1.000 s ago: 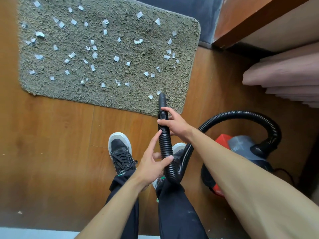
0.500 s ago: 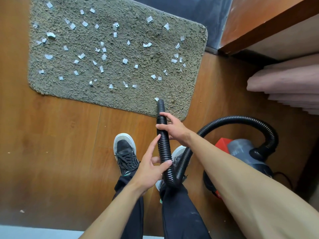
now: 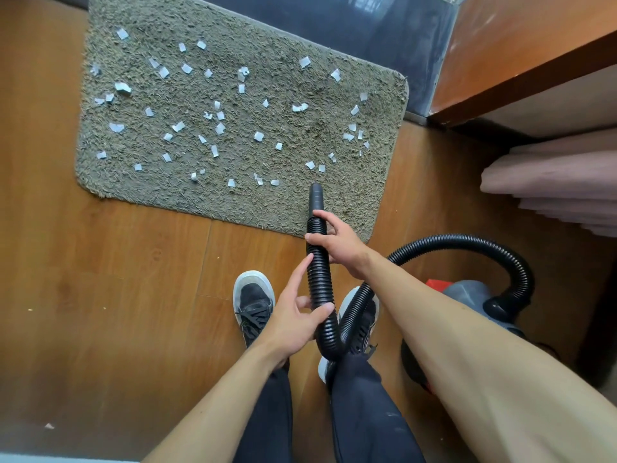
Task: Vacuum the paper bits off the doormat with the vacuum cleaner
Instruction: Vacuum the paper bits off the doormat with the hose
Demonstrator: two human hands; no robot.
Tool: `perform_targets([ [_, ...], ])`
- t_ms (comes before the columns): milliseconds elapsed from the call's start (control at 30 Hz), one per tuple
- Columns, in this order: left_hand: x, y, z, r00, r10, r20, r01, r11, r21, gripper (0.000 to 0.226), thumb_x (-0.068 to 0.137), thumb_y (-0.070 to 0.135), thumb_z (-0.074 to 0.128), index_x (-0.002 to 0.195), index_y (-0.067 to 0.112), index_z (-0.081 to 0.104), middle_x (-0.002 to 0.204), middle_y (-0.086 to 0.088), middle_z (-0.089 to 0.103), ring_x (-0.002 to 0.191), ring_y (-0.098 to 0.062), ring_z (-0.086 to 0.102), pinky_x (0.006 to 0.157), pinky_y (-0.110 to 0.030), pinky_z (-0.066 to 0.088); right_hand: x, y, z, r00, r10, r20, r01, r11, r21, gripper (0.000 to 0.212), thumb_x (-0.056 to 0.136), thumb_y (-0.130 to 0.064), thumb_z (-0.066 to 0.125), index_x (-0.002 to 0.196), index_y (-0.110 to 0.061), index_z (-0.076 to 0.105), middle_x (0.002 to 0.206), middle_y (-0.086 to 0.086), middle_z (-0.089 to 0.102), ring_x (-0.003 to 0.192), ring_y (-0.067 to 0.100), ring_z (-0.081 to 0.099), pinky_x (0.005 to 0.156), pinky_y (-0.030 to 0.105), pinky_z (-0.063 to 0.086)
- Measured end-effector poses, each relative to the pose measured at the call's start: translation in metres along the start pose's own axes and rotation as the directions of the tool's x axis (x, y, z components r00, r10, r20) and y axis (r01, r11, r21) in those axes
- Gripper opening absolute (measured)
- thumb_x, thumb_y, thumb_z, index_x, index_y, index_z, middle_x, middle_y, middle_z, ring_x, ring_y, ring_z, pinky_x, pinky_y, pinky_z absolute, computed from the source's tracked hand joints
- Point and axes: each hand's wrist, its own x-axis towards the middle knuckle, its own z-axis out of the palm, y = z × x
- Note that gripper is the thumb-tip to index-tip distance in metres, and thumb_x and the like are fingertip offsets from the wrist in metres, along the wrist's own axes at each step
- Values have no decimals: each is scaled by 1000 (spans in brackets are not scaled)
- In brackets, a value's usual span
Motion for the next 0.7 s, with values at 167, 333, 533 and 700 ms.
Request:
perform_targets([
  [167, 6, 23, -13, 1000, 14, 22, -15, 1000, 8, 82, 93, 3, 64, 145, 56, 28, 96, -10, 69, 66, -10, 68, 52, -22, 51, 8, -22, 6, 1000, -28, -12, 28, 1000, -2, 59, 89, -8, 65, 139, -30, 42, 121, 15, 60, 90, 21, 65, 70, 36, 58],
  [333, 13, 40, -19, 999, 17, 39, -17, 1000, 0, 80, 94, 3, 62, 146, 53, 28, 92, -7, 69, 65, -7, 67, 51, -20, 50, 17, -39, 4, 1000, -22, -5, 22, 1000, -5, 59, 89, -7, 64, 140, -27, 41, 122, 18, 59, 87, 21, 66, 67, 33, 59],
  [533, 24, 40, -21, 1000, 6, 4, -6, 1000, -6, 80, 95, 4, 62, 146, 55, 27, 93, -5, 71, 72, -8, 69, 61, -25, 55, 31, -43, 4, 1000, 1, 26, -1, 999, -34, 60, 89, -7, 65, 140, -29, 42, 122, 16, 60, 87, 22, 67, 56, 25, 55],
  [700, 24, 38, -20, 1000, -15, 6, 15, 1000, -13, 79, 96, 4, 61, 146, 55, 27, 89, -3, 71, 69, -5, 67, 55, -20, 51, 34, -37, 2, 1000, 0, 23, 0, 999, -36, 61, 89, -8, 66, 140, -29, 42, 117, 15, 60, 89, 22, 67, 67, 33, 59],
])
